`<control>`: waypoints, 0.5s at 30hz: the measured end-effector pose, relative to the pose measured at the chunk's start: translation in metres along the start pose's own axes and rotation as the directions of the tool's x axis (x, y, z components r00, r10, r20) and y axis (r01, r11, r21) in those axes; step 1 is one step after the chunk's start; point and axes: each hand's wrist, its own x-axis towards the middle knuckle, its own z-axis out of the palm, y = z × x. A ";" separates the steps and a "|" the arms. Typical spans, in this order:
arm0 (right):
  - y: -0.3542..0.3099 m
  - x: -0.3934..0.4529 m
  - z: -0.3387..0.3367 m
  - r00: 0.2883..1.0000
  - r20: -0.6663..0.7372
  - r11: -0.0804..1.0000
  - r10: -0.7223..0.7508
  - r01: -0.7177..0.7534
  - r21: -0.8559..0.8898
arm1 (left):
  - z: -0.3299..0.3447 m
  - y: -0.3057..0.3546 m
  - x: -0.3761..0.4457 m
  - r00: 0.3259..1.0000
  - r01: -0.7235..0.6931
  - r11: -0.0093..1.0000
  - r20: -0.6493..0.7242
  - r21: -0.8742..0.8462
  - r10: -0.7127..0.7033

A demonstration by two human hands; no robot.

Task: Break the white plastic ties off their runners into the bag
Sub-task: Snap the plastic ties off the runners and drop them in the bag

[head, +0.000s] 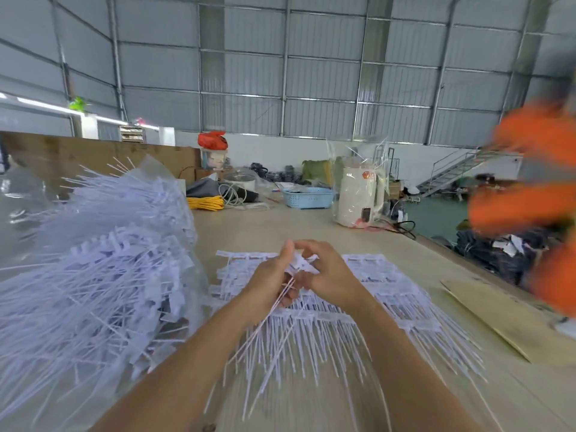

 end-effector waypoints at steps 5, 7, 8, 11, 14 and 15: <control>0.005 0.002 -0.002 0.997 -0.030 0.998 0.068 -0.068 -0.005 | -0.007 -0.006 0.006 0.962 -0.193 0.974 -0.174 0.120 0.212; 0.006 0.001 -0.002 0.995 0.040 0.996 0.089 -0.088 -0.016 | -0.009 -0.007 0.008 0.961 -0.186 0.977 -0.188 0.101 0.202; 0.007 0.000 -0.001 0.992 0.076 0.995 0.096 -0.095 -0.016 | -0.008 -0.008 0.008 0.963 -0.180 0.979 -0.186 0.094 0.194; 0.007 -0.001 0.002 0.989 0.113 0.995 0.100 -0.102 0.016 | -0.009 -0.011 0.007 0.968 -0.176 0.982 -0.171 0.075 0.186; 0.007 0.000 0.004 0.992 0.107 0.997 0.071 -0.073 0.020 | -0.008 -0.009 0.005 0.967 -0.193 0.977 -0.150 0.093 0.205; 0.007 0.001 0.005 0.995 0.089 0.999 0.048 -0.048 -0.011 | -0.008 -0.009 0.005 0.964 -0.196 0.974 -0.161 0.110 0.212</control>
